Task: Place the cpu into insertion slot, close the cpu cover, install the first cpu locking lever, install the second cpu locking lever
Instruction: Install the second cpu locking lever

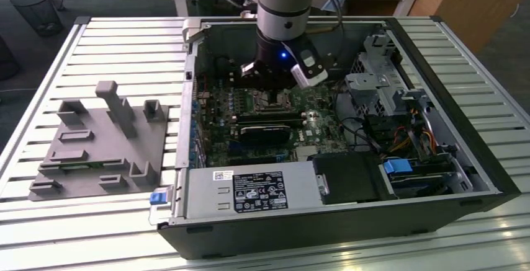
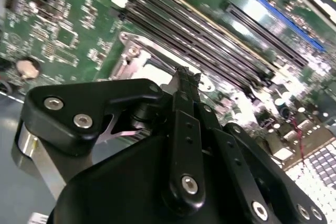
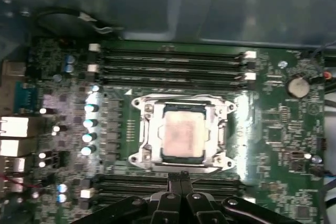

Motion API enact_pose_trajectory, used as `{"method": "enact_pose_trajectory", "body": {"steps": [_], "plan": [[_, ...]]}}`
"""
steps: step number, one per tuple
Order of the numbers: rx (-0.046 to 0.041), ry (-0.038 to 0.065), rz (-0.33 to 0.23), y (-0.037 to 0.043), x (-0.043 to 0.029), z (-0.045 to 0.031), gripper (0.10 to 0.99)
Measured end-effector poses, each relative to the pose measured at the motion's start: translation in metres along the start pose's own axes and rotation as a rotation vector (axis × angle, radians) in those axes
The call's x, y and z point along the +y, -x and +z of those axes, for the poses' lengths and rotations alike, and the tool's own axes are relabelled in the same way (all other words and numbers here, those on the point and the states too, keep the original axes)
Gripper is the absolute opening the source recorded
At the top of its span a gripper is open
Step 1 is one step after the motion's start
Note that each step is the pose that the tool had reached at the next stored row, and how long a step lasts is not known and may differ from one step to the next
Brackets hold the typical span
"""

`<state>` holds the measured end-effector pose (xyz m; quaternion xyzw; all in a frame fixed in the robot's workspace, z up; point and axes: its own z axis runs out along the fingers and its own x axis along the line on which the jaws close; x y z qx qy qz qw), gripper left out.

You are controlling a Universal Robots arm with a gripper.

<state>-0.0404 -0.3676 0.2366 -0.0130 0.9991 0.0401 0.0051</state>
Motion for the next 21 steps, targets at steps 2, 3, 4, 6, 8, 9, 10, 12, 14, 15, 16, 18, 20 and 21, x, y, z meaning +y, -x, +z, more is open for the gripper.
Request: {"method": "enact_pose_trajectory", "body": {"steps": [2, 3, 4, 6, 8, 9, 10, 12, 14, 15, 16, 18, 20, 21], "plan": [[-0.0001, 0.000, 0.000, -0.0047, -0.0004, 0.0005, 0.106], [-0.0002, 0.000, 0.000, -0.0056, -0.0006, 0.0013, 0.106], [0.0001, 0.001, 0.000, -0.0056, -0.0011, 0.0023, 0.106], [0.0001, 0.007, 0.000, -0.0058, -0.0032, 0.0035, 0.106], [-0.0003, 0.015, 0.000, -0.0067, -0.0061, 0.0046, 0.106], [-0.0005, 0.019, 0.000, -0.0083, -0.0068, 0.0050, 0.106], [-0.0005, 0.023, 0.000, -0.0104, -0.0074, 0.0051, 0.106], [-0.0006, 0.026, 0.000, -0.0173, -0.0077, 0.0056, 0.106], [-0.0006, 0.026, 0.000, -0.0202, -0.0077, 0.0075, 0.106], [-0.0005, 0.026, 0.000, -0.0207, -0.0078, 0.0091, 0.106], [-0.0006, 0.026, 0.000, -0.0210, -0.0080, 0.0110, 0.106], [-0.0006, 0.026, 0.000, -0.0214, -0.0083, 0.0145, 0.106], [-0.0005, 0.030, 0.000, -0.0219, -0.0086, 0.0166, 0.106], [-0.0007, 0.035, 0.000, -0.0222, -0.0092, 0.0171, 0.106]]}}
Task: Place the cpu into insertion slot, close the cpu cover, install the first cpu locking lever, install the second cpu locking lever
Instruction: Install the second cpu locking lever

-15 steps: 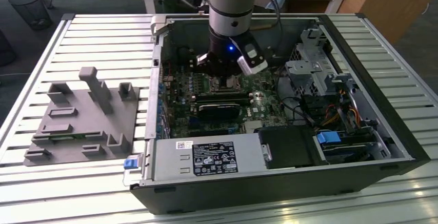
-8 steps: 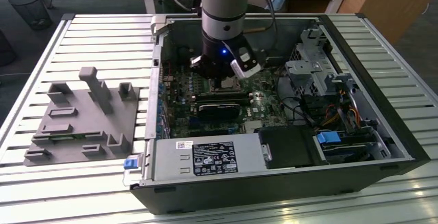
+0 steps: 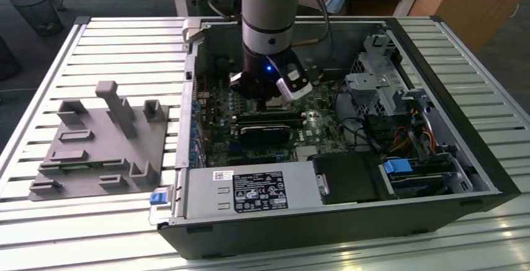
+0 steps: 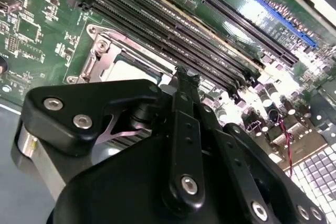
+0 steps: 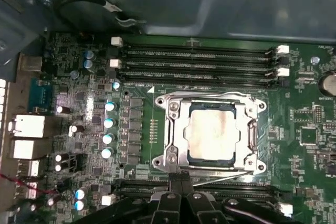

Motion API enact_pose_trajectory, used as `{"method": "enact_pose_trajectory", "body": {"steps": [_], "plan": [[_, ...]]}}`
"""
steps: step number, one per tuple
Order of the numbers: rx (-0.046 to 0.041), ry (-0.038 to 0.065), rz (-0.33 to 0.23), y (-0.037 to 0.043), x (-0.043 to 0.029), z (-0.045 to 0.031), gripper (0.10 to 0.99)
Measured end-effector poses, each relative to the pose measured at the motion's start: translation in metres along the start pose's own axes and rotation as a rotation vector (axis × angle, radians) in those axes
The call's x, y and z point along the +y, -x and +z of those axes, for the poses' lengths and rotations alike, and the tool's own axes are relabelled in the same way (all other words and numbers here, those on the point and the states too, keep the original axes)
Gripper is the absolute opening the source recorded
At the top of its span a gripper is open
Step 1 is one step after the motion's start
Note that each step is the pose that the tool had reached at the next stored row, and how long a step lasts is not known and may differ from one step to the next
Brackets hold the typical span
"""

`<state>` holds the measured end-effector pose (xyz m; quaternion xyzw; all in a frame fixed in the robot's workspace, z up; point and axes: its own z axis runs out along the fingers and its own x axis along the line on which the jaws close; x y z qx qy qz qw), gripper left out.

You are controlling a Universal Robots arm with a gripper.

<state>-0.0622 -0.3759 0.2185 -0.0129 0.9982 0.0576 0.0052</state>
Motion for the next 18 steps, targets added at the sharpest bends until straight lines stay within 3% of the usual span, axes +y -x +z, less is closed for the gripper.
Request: {"method": "enact_pose_trajectory", "body": {"steps": [10, 18], "plan": [[-0.0010, 0.036, 0.000, -0.0051, -0.0131, 0.0018, 0.106], [-0.0016, 0.062, 0.001, -0.0102, -0.0156, 0.0084, 0.106]]}}
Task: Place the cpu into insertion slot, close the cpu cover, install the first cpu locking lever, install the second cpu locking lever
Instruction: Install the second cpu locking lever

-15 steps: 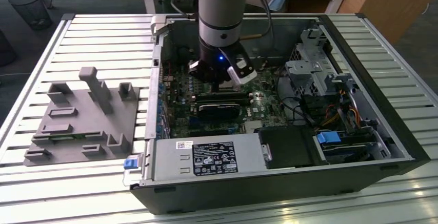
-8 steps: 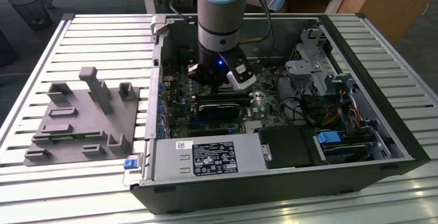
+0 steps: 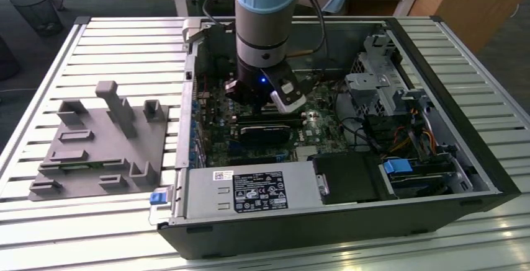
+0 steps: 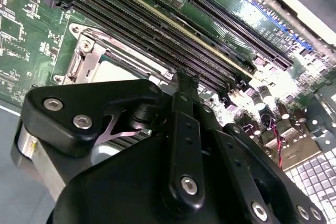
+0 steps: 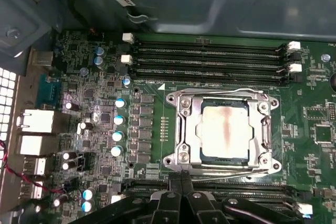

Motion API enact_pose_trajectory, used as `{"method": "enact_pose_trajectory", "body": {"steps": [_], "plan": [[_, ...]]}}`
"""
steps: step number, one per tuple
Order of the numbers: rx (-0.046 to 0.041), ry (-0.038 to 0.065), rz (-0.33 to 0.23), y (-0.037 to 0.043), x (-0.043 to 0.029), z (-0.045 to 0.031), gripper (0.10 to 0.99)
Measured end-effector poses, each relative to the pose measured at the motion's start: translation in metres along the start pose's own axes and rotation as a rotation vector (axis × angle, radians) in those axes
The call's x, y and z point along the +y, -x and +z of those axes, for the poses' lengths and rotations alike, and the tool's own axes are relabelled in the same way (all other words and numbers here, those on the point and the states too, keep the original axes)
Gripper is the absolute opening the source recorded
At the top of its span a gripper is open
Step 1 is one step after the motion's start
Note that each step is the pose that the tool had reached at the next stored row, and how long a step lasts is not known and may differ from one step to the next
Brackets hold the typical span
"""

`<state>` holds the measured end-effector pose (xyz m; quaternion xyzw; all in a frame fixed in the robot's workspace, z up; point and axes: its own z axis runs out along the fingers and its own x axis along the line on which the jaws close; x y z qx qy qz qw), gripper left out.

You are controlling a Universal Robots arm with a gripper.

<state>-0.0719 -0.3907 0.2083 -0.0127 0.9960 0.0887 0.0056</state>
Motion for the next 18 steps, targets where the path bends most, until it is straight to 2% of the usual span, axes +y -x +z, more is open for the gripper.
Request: {"method": "enact_pose_trajectory", "body": {"steps": [5, 10, 18], "plan": [[-0.0006, 0.018, 0.000, -0.0004, -0.0009, 0.0051, 0.106], [-0.0014, 0.049, 0.001, -0.0021, -0.0013, 0.0075, 0.106], [-0.0019, 0.067, 0.001, -0.0038, -0.0023, 0.0134, 0.106]]}}
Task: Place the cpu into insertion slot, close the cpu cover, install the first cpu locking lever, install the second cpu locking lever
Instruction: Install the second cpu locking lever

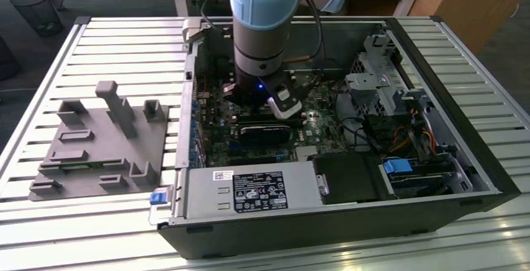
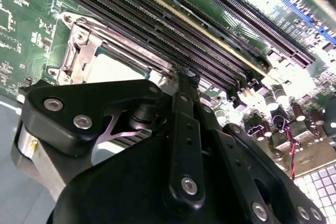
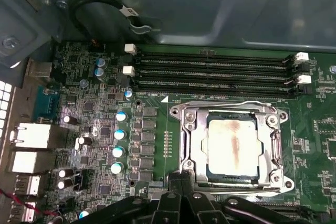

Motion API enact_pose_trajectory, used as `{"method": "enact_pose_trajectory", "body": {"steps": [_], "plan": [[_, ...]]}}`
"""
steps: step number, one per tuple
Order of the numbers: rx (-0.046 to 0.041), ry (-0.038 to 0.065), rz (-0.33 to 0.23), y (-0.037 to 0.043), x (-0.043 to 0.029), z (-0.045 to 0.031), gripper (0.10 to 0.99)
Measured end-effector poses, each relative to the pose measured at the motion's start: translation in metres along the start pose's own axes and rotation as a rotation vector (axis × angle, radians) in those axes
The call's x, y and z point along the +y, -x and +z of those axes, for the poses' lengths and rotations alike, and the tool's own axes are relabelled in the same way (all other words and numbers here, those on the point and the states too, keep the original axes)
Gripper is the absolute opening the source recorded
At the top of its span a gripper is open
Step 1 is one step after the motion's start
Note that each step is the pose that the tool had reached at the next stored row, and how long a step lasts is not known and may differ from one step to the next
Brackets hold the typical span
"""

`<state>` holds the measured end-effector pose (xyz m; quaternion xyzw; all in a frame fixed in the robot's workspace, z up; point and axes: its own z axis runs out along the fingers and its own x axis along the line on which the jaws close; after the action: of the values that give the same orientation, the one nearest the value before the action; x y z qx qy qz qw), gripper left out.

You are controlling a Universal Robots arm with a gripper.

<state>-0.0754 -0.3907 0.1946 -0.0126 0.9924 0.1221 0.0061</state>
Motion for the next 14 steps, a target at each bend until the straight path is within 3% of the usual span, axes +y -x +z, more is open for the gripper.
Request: {"method": "enact_pose_trajectory", "body": {"steps": [5, 10, 14], "plan": [[-0.0002, 0.011, 0.000, -0.0009, -0.0009, 0.0030, 0.106], [-0.0003, 0.012, 0.000, -0.0016, -0.0055, 0.0025, 0.106], [-0.0004, 0.015, 0.000, -0.0016, -0.0054, 0.0013, 0.106]]}}
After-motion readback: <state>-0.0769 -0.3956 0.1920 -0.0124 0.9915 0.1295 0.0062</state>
